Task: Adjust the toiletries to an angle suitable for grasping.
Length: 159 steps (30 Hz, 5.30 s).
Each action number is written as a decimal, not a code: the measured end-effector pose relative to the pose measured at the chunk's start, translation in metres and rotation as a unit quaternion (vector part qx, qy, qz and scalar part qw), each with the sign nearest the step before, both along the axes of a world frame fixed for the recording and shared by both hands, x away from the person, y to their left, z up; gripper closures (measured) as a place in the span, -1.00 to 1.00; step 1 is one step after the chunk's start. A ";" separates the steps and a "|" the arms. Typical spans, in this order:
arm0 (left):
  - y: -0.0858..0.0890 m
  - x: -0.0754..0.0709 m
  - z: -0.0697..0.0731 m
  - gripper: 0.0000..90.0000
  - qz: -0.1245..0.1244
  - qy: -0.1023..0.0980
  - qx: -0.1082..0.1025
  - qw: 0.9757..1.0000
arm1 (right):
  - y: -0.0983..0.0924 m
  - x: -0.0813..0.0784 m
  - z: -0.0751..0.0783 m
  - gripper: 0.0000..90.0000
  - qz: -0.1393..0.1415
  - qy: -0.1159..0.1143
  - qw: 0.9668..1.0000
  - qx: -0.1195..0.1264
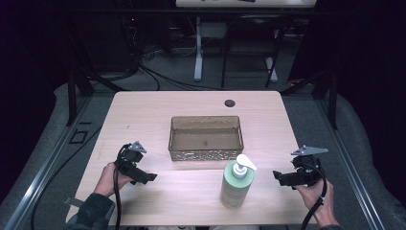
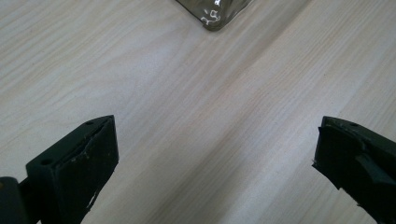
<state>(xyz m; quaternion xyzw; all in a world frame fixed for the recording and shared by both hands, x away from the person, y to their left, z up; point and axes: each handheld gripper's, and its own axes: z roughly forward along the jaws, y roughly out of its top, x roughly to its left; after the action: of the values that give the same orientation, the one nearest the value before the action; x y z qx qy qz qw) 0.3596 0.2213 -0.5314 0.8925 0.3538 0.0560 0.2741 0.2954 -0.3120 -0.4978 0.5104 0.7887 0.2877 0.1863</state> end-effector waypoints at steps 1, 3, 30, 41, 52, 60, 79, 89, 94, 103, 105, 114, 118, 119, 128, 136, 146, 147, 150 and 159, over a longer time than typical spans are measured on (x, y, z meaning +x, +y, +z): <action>-0.001 0.000 0.000 -1.00 -0.002 0.000 0.000 1.000 | 0.002 -0.001 -0.001 -1.00 0.003 0.005 1.000 0.003; -0.002 0.000 -0.001 -1.00 -0.003 -0.001 0.002 1.000 | 0.007 -0.004 -0.002 -1.00 0.014 0.005 1.000 -0.003; -0.001 0.002 -0.002 -1.00 0.002 0.004 0.008 1.000 | 0.054 -0.046 0.019 -1.00 0.108 -0.053 0.993 0.009; -0.001 0.003 -0.003 -1.00 0.000 0.004 0.011 1.000 | 0.070 -0.056 0.025 -1.00 0.135 -0.066 0.988 0.024; -0.002 0.002 -0.003 -1.00 0.001 0.002 0.013 1.000 | 0.090 -0.062 0.026 -1.00 0.173 -0.066 0.982 0.038; -0.002 0.002 -0.003 -1.00 -0.003 0.005 0.012 1.000 | 0.106 -0.063 0.030 -1.00 0.188 -0.085 0.978 0.039; -0.003 0.003 -0.004 -1.00 -0.004 0.006 0.014 1.000 | 0.122 -0.061 0.032 -0.77 0.189 -0.153 0.968 0.065; -0.003 0.003 -0.004 -1.00 -0.004 0.006 0.013 1.000 | 0.121 -0.061 0.030 -0.76 0.185 -0.160 0.967 0.068; -0.002 0.003 -0.003 -1.00 -0.003 0.006 0.013 1.000 | 0.115 -0.057 0.031 -0.75 0.179 -0.159 0.969 0.066; -0.002 0.003 -0.004 -1.00 -0.003 0.006 0.013 1.000 | 0.103 -0.049 0.032 -0.75 0.171 -0.157 0.971 0.062; -0.003 0.003 -0.004 -1.00 -0.003 0.007 0.013 1.000 | 0.101 -0.047 0.032 -0.75 0.172 -0.157 0.971 0.062; -0.002 0.003 -0.004 -1.00 -0.003 0.008 0.011 1.000 | 0.086 -0.035 0.032 -0.75 0.161 -0.157 0.973 0.060; -0.003 0.003 -0.004 -1.00 -0.004 0.007 0.012 1.000 | 0.080 -0.031 0.032 -0.75 0.156 -0.157 0.973 0.060; -0.003 0.003 -0.004 -1.00 -0.004 0.007 0.012 1.000 | 0.078 -0.029 0.032 -0.75 0.157 -0.157 0.973 0.059; -0.003 0.003 -0.004 -1.00 -0.004 0.008 0.013 1.000 | 0.071 -0.019 0.032 -0.75 0.157 -0.154 0.974 0.060; -0.003 0.003 -0.004 -1.00 -0.004 0.009 0.013 1.000 | 0.066 -0.010 0.033 -0.75 0.157 -0.149 0.975 0.060; -0.002 0.003 -0.004 -1.00 -0.004 0.009 0.013 1.000 | 0.061 0.001 0.033 -0.75 0.157 -0.150 0.974 0.062; -0.002 0.003 -0.004 -1.00 -0.004 0.010 0.013 1.000 | 0.060 0.003 0.033 -0.75 0.156 -0.150 0.974 0.061; -0.002 0.003 -0.004 -1.00 -0.004 0.009 0.013 1.000 | 0.058 0.007 0.033 -0.75 0.155 -0.150 0.974 0.061; -0.002 0.003 -0.004 -1.00 -0.004 0.009 0.012 1.000 | 0.049 0.017 0.032 -0.75 0.159 -0.149 0.974 0.066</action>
<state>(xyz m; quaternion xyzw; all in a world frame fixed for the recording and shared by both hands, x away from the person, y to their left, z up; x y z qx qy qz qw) 0.3624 0.2192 -0.5356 0.8977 0.3520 0.0511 0.2601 0.3122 -0.2632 -0.4654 0.3404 0.8024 0.4382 0.2195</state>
